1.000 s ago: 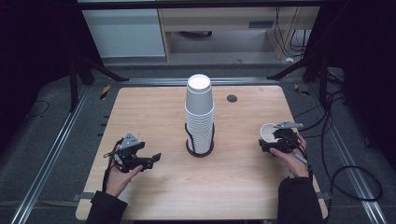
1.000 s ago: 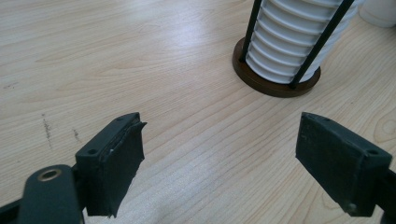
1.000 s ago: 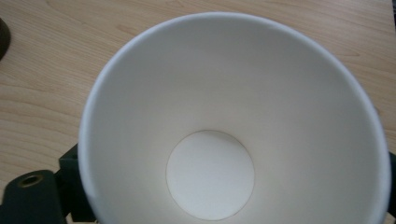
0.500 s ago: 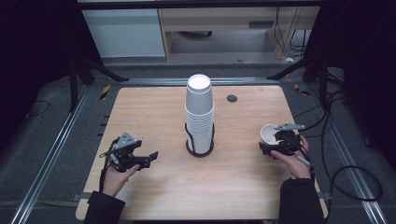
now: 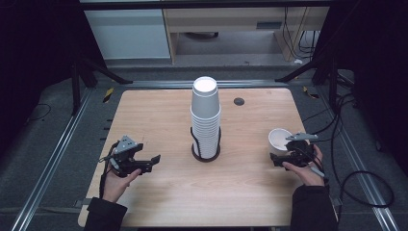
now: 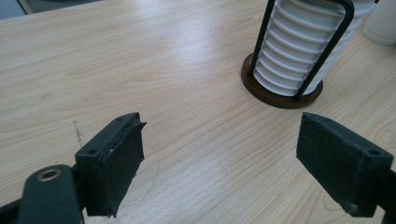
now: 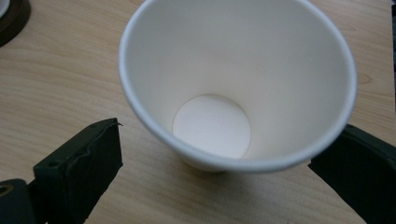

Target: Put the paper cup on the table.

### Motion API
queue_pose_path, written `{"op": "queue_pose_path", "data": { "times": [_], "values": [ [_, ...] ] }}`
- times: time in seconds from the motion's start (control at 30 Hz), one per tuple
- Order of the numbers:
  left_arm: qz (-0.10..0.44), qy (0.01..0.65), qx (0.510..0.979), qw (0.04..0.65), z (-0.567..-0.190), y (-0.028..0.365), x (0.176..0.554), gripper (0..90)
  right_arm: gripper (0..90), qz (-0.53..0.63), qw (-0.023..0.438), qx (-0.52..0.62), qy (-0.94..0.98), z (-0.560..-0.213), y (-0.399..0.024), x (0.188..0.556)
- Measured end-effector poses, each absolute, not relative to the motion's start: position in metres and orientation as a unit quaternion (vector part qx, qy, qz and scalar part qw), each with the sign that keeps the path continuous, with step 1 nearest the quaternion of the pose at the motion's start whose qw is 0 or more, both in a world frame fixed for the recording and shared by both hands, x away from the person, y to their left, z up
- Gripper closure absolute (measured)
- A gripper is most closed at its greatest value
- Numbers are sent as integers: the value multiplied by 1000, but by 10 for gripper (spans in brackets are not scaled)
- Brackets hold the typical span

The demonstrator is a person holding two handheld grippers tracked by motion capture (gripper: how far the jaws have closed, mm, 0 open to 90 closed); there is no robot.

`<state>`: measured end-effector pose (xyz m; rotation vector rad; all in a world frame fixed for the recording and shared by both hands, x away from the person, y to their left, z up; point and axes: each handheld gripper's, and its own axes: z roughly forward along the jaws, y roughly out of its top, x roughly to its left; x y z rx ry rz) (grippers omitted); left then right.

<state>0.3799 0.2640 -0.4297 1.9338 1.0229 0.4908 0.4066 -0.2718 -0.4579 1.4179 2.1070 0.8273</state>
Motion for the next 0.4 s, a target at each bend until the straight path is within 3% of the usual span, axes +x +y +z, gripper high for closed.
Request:
{"op": "queue_pose_path", "data": {
  "times": [0.4],
  "values": [
    [210,433,777,407,-436,277,386,139,25,309,211,507,777,-453,-289,388]
  ]
}}
